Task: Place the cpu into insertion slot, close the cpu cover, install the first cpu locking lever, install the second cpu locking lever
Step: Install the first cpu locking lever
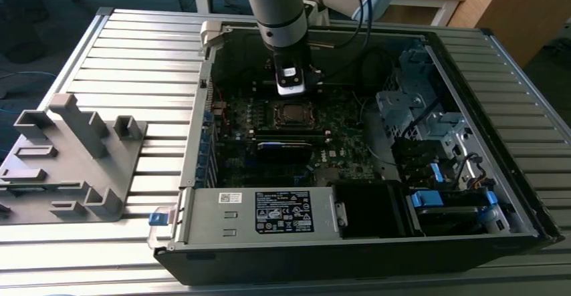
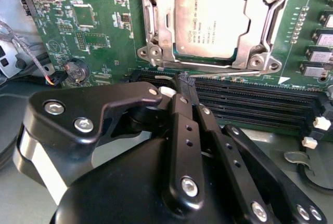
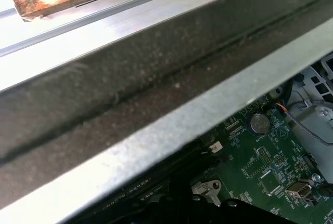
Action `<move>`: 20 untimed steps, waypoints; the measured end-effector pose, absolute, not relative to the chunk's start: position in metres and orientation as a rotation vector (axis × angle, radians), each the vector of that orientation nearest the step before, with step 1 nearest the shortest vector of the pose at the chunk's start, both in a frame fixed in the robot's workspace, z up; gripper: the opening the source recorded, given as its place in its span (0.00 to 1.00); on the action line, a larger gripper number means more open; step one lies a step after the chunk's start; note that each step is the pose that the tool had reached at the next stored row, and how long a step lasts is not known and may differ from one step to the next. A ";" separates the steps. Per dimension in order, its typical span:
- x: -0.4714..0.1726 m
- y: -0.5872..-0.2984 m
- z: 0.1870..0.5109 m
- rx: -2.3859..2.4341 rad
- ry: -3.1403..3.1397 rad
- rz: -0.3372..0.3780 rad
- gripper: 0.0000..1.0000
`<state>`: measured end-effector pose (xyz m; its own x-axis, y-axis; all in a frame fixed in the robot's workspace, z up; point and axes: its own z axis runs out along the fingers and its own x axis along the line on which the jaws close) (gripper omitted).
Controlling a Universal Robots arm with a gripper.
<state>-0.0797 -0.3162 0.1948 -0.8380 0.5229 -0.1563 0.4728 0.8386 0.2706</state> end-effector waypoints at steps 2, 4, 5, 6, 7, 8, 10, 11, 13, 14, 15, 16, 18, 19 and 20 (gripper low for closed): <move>-0.080 -0.316 0.195 0.767 2.794 0.326 0.11; -0.080 -0.316 0.195 0.768 2.794 0.326 0.11; -0.080 -0.316 0.195 0.768 2.794 0.326 0.11; -0.080 -0.316 0.195 0.768 2.794 0.326 0.11; -0.080 -0.316 0.195 0.768 2.794 0.326 0.11; -0.080 -0.316 0.195 0.768 2.794 0.326 0.11; -0.080 -0.316 0.195 0.768 2.794 0.326 0.11; -0.080 -0.316 0.195 0.768 2.794 0.326 0.11; -0.084 -0.316 0.195 0.781 2.789 0.324 0.11; -0.084 -0.316 0.195 0.781 2.789 0.324 0.11; -0.085 -0.316 0.195 0.783 2.789 0.324 0.11; -0.086 -0.316 0.195 0.786 2.788 0.324 0.11; -0.086 -0.316 0.195 0.786 2.788 0.324 0.11; -0.086 -0.316 0.195 0.787 2.787 0.324 0.11; -0.086 -0.316 0.195 0.787 2.787 0.324 0.11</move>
<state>-0.0864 -0.3161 0.1948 -0.8302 0.5351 -0.1563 0.4850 0.8316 0.2706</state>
